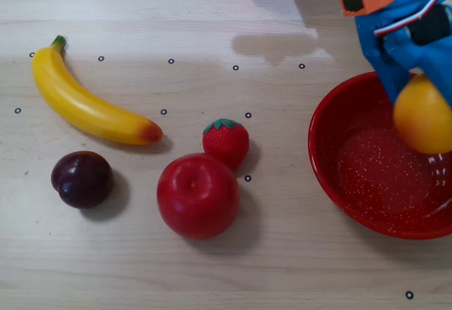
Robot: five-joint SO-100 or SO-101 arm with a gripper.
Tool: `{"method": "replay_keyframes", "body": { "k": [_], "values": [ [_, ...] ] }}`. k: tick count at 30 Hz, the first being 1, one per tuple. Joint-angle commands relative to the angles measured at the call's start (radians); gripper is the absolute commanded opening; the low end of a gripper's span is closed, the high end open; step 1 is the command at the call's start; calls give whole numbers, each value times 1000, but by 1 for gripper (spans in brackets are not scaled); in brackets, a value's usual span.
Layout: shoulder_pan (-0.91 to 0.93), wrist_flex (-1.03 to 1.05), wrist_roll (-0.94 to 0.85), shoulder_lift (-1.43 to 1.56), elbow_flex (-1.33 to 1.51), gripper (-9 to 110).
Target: Put the peach in the red bowl.
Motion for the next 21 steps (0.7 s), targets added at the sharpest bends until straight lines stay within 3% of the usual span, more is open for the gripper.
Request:
{"method": "replay_keyframes", "body": {
  "k": [1, 5, 13, 21],
  "values": [
    [35, 32, 2, 26, -48, 0],
    [32, 81, 0, 2, -52, 2],
    [28, 170, 38, -28, -86, 41],
    [17, 172, 46, -29, -91, 46]
  ]
}}
